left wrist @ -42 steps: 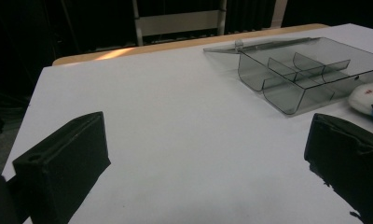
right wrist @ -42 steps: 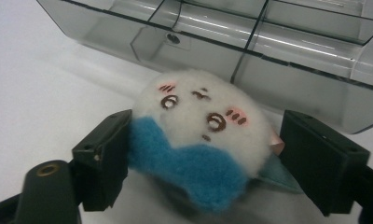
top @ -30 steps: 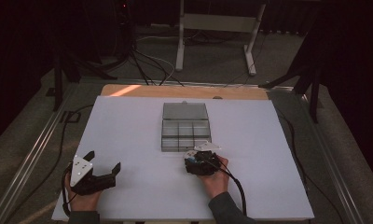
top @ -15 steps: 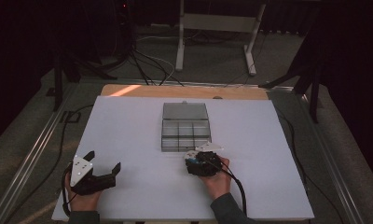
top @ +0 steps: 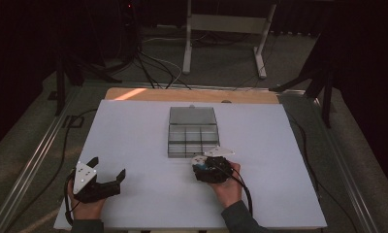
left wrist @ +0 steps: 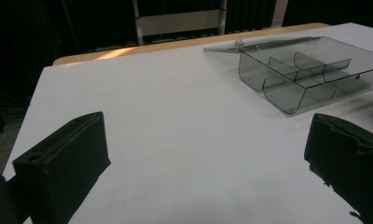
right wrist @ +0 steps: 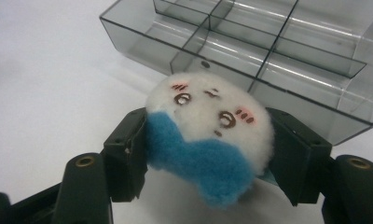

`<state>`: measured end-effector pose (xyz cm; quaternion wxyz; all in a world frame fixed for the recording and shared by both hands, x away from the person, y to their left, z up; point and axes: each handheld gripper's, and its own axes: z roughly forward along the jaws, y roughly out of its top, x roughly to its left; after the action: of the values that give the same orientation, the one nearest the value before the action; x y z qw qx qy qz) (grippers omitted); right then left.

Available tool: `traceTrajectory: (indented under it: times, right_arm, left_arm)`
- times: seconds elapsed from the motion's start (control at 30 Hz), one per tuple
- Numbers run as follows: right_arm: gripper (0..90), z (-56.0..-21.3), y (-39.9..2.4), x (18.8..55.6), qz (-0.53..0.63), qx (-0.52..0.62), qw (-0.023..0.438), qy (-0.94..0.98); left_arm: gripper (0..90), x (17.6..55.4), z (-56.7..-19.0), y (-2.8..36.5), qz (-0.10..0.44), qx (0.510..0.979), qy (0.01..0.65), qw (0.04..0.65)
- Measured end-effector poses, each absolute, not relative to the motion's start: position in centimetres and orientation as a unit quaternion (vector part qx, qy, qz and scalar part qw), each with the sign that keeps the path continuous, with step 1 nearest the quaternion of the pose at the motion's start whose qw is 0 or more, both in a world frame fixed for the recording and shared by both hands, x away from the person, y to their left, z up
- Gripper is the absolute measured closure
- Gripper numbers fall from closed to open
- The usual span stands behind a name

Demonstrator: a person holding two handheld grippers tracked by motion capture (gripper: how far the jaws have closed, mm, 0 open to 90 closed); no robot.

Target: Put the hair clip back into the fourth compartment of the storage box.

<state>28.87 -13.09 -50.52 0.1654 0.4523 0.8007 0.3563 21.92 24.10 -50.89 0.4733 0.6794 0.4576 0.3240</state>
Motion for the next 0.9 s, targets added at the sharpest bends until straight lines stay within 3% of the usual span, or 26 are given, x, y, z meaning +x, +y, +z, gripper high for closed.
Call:
traceTrajectory:
  times: [0.9]
  right_arm:
    - [35.4, -46.4, -13.4, 29.8, 0.378, 0.439, 0.182, 0.795]
  left_arm:
    - [0.7, 21.9, -50.9, 24.2, 0.324, 0.679, 0.459, 0.472]
